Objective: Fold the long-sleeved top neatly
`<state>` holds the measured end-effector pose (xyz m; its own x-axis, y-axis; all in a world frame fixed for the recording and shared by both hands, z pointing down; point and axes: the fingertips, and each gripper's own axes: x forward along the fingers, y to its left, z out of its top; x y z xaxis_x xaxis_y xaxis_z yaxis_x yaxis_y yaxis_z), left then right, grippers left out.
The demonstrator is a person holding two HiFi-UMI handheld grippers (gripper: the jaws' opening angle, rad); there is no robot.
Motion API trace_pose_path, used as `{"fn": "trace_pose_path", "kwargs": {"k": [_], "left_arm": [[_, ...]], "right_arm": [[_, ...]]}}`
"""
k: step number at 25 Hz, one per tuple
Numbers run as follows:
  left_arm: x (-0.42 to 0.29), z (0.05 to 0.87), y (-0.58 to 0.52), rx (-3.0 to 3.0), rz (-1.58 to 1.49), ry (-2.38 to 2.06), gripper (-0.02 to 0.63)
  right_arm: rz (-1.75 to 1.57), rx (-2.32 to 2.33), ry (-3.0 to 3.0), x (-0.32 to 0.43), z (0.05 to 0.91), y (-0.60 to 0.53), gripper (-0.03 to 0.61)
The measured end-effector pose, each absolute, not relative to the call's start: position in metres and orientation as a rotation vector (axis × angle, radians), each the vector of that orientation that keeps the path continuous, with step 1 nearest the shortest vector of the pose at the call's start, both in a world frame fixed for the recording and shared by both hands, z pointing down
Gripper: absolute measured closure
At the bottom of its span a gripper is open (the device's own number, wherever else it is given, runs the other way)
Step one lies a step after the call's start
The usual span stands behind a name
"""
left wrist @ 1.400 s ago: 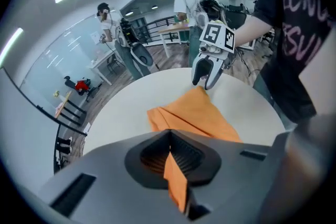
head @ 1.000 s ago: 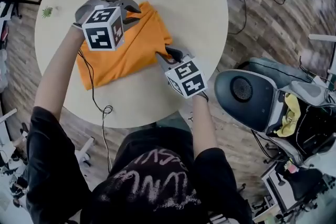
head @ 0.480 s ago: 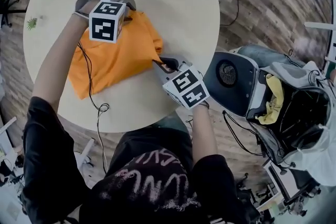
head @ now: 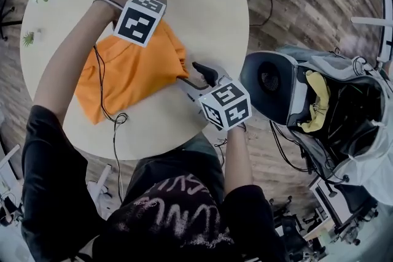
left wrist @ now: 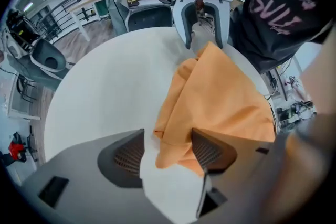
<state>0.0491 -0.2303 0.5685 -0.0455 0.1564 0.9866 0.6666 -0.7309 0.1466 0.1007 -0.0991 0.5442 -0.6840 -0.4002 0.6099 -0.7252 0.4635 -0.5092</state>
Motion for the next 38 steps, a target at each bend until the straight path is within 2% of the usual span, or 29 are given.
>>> {"fn": "trace_pose_path", "kwargs": {"k": [2, 6, 7, 11, 14, 18, 27, 38], "left_arm": [[0.049, 0.579, -0.225, -1.834, -1.859, -0.915, 0.337], [0.045, 0.594, -0.221, -1.839, -1.878, -0.937, 0.351], [0.044, 0.595, -0.221, -1.848, -1.881, -0.936, 0.36], [0.046, 0.591, -0.221, -1.891, -1.841, -0.902, 0.48], [0.052, 0.582, -0.224, -1.918, -1.775, -0.847, 0.503], [0.074, 0.56, -0.227, -1.989, -1.667, -0.757, 0.509], [0.103, 0.494, -0.223, -2.041, -1.461, -0.589, 0.511], [0.034, 0.437, -0.208, -2.025, -1.395, -0.379, 0.511]], "right_arm": [[1.157, 0.907, -2.302, 0.094, 0.548, -0.099, 0.297], [1.2, 0.849, -2.251, 0.076, 0.563, -0.097, 0.301], [1.202, 0.853, -2.237, 0.073, 0.566, -0.097, 0.318], [1.251, 0.922, -2.209, 0.072, 0.573, -0.101, 0.429], [1.23, 0.955, -2.206, 0.077, 0.571, -0.102, 0.487], [1.16, 1.047, -2.183, 0.097, 0.562, -0.102, 0.534], [0.926, 1.212, -2.141, 0.144, 0.516, -0.104, 0.54], [0.577, 1.141, -2.175, 0.087, 0.453, -0.093, 0.54]]}}
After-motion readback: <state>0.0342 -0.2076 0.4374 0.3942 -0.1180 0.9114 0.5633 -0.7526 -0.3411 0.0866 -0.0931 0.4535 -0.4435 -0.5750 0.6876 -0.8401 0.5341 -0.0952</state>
